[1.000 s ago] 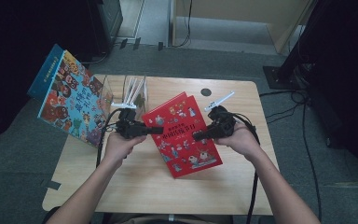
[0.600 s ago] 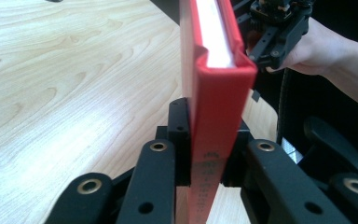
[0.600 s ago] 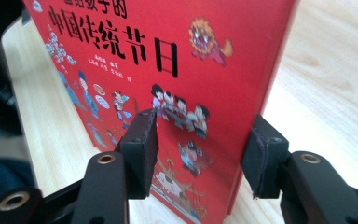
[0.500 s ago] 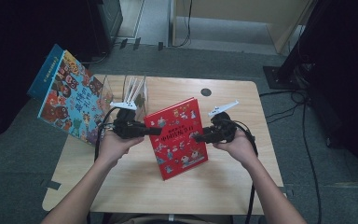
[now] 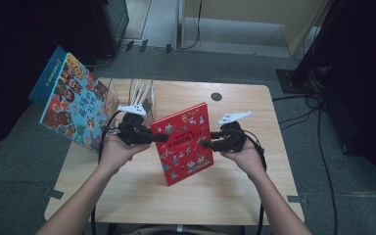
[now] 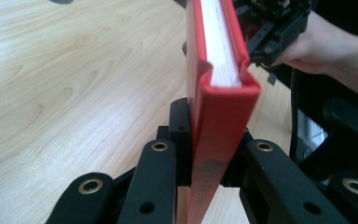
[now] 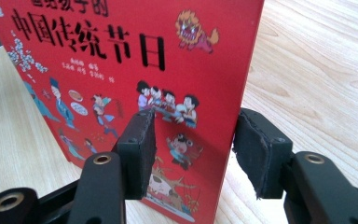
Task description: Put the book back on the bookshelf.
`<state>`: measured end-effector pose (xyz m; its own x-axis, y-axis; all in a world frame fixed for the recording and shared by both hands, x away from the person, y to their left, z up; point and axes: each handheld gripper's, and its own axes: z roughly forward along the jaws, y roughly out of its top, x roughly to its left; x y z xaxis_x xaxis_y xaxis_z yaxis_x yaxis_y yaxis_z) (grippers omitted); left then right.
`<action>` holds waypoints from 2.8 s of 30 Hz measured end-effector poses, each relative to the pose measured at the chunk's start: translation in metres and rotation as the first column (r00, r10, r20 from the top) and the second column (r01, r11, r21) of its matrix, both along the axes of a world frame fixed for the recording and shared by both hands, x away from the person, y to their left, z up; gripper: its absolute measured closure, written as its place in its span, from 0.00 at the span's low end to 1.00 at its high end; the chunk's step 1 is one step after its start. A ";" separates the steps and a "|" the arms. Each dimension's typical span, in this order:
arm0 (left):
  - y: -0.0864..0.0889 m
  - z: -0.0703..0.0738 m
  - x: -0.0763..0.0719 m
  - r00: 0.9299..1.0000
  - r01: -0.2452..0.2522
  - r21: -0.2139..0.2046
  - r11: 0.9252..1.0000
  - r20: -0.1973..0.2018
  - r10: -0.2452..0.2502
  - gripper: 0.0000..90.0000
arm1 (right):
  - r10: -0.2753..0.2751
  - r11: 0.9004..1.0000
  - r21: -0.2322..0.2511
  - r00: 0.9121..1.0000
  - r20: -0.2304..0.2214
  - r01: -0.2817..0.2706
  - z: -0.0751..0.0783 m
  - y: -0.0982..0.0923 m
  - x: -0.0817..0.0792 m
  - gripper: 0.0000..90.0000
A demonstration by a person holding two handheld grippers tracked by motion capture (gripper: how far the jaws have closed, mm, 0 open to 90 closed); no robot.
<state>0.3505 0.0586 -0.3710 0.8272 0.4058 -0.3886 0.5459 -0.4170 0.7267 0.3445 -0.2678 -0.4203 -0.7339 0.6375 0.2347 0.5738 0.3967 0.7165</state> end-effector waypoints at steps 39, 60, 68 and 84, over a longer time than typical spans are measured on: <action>-0.056 0.047 0.038 0.974 0.144 0.326 0.934 -0.216 -0.075 0.88 | 0.019 0.998 0.055 0.997 0.074 -0.024 -0.007 -0.002 -0.005 0.52; -0.019 0.081 0.039 0.975 0.067 0.282 0.957 -0.222 -0.003 0.89 | -0.022 1.000 0.022 0.992 0.124 0.019 -0.036 -0.020 -0.012 0.43; 0.016 0.086 0.034 0.975 -0.006 0.268 0.963 -0.212 0.065 0.89 | -0.069 0.998 0.010 0.988 0.141 0.069 -0.054 -0.016 -0.012 0.42; 0.081 0.085 0.020 0.952 -0.155 0.242 0.958 -0.221 0.210 0.89 | -0.137 0.986 -0.077 0.984 0.112 0.146 -0.087 -0.006 0.001 0.49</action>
<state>0.3706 0.1394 -0.2856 0.6229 0.6390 -0.4513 0.7753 -0.4273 0.4650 0.3458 -0.2735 -0.5077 -0.6530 0.7505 0.1018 0.5511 0.3786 0.7436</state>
